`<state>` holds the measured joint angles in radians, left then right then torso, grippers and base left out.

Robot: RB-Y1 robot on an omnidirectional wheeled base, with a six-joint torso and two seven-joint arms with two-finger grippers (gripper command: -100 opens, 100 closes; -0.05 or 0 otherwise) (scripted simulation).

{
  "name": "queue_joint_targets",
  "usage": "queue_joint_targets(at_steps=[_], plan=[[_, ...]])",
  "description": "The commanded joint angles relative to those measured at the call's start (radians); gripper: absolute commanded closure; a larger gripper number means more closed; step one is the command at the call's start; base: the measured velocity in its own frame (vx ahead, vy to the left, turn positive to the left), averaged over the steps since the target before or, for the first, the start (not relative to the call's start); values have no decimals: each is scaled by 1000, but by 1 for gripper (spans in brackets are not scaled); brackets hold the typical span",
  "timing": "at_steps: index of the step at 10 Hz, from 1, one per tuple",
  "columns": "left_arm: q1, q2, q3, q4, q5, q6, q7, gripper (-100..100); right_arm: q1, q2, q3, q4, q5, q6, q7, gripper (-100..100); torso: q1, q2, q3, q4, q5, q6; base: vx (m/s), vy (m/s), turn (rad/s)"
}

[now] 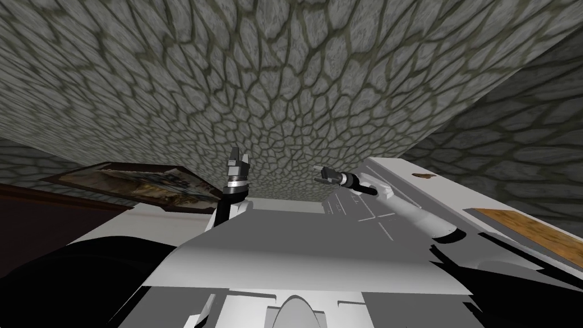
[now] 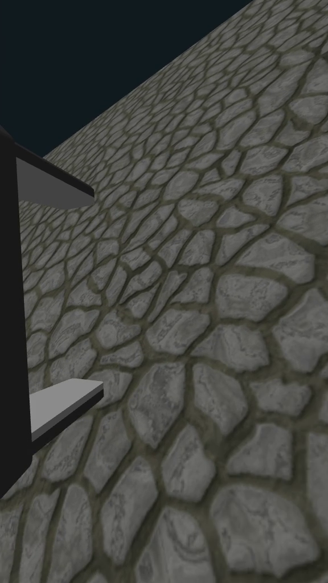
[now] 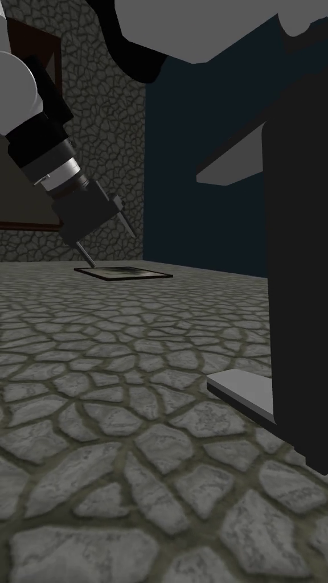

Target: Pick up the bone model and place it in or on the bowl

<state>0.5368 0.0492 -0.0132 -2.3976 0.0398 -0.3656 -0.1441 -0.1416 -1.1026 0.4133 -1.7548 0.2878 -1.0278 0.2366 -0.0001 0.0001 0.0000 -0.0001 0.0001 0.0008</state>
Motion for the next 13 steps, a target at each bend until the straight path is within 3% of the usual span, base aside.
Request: queue_joint_targets(at_steps=[1, 2, 3, 5, 6, 7, 8, 10, 11, 12, 13], plan=[[0, 0, 0, 0, 0, 0, 0, 0, -19, -50, 21, 43, 26, -39, 19, -100, 0, 0, 0, 0, 0, 0, 9, 6, 82], [0, 0, 0, 0, 0, 0, 0, 0, -19, -83, 21, 43, 26, -39, 19, -100, 0, 0, 0, 0, 0, 0, 10, 5, 38], [0, 0, 0, 0, 0, 0, 0, 0, -42, -112, 41, 83, 52, -78, 36, -100, 0, 0, 0, 0, 0, 0, 10, 7, 70], [0, 0, 0, 0, 0, 0, 0, 0, -42, -163, 41, 91, 52, -81, 36, -100, 0, 0, 0, 0, 0, 0, 8, 2, 21], [0, 0, 0, 0, 0, 0, 0, 0, -62, -196, 57, 140, 79, -123, 52, -100, 0, 0, 0, 0, 0, 0, 5, 1, 60], [0, 0, 0, 0, 0, 0, 0, 0, -62, -230, 57, 140, 79, -123, 52, -100, 0, 0, 0, 0, 0, 0, 4, -3, 64], [0, 0, 0, 0, 0, 0, 0, 0, -81, -260, 71, 180, 105, -163, 68, -100, -1, 0, 0, 0, 0, 0, 3, -7, 90], [0, 0, 0, 0, 0, 0, 0, 0, -81, -309, 71, 188, 105, -164, 68, -100, -1, 0, 0, 0, 0, 0, 1, -5, 19], [0, 0, 0, 0, 0, 0, 0, 0, -98, -344, 82, 235, 131, -205, 84, -100, -1, 1, 0, 0, 0, 0, -2, -8, 85], [0, 0, 0, 0, 0, 0, 0, 0, -98, -378, 82, 235, 131, -205, 84, -100, -1, 1, 0, 0, 0, 0, -2, -13, 49], [0, 0, 0, 0, 0, 0, 0, 0, -113, -410, 91, 272, 157, -243, 99, -100, -1, 1, 1, 0, 0, 0, -3, -18, 80]])
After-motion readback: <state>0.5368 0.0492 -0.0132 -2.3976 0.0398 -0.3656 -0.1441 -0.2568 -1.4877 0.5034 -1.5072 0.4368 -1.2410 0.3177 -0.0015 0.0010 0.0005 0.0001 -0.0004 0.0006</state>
